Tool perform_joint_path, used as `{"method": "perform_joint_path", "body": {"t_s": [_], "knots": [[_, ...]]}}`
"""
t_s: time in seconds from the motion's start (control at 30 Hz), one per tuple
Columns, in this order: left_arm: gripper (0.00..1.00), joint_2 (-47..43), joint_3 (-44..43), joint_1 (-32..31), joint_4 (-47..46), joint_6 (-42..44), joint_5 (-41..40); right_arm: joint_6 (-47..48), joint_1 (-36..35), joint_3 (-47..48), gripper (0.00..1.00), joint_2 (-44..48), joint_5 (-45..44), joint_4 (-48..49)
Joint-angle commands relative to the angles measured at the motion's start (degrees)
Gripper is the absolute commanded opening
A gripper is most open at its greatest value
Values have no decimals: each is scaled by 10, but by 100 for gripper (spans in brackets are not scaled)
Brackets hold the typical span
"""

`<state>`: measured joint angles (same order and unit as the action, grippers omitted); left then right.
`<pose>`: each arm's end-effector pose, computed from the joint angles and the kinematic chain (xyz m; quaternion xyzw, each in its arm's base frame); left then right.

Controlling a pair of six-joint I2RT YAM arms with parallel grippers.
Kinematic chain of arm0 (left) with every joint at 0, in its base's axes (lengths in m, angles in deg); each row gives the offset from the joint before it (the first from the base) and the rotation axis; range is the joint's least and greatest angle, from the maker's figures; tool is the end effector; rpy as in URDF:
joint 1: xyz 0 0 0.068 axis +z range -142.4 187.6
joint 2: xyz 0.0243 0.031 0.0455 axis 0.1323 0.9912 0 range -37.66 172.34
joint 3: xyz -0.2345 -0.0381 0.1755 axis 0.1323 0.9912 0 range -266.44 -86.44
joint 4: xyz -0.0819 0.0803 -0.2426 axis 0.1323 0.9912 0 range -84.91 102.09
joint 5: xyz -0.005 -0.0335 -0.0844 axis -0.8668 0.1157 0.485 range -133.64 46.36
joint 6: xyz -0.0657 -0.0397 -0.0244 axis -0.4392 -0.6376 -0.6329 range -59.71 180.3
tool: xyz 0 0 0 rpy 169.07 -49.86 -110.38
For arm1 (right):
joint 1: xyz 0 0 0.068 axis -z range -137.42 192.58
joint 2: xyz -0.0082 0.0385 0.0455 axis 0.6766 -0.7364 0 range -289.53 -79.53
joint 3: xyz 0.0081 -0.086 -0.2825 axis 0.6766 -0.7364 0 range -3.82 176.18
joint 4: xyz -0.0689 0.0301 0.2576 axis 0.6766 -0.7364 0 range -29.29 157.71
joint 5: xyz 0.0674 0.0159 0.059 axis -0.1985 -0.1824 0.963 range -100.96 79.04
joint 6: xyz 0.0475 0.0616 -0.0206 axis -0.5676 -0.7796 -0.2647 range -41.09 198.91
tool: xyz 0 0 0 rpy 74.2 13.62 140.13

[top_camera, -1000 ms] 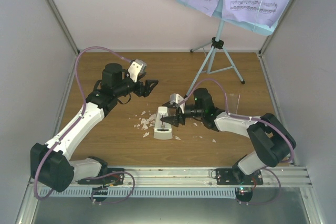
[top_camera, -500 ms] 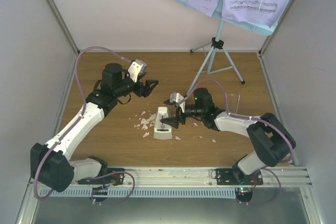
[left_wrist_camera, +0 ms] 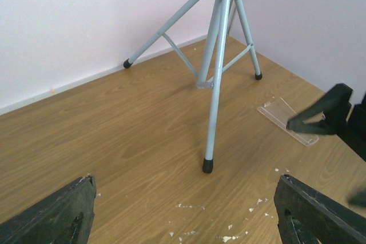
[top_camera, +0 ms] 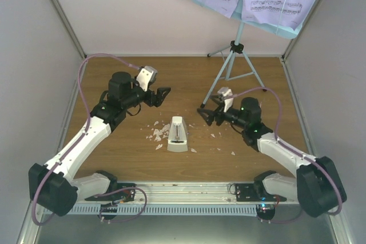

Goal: Pack up the instrument practice props

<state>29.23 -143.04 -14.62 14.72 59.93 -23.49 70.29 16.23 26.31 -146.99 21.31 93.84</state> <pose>0.2662 -0.1346 0.3441 0.2514 0.7725 -0.2512 0.5263 0.2320 0.1563 0.2478 -0.2886 0.7063 0.3880 0.5171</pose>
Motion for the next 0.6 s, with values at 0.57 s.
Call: {"method": "perform_joint_path", "body": {"t_s": [0.57], "knots": [[87,-18,5,-35,-24,22,-55,-220,342,-42,91,3,-290,-222]]}}
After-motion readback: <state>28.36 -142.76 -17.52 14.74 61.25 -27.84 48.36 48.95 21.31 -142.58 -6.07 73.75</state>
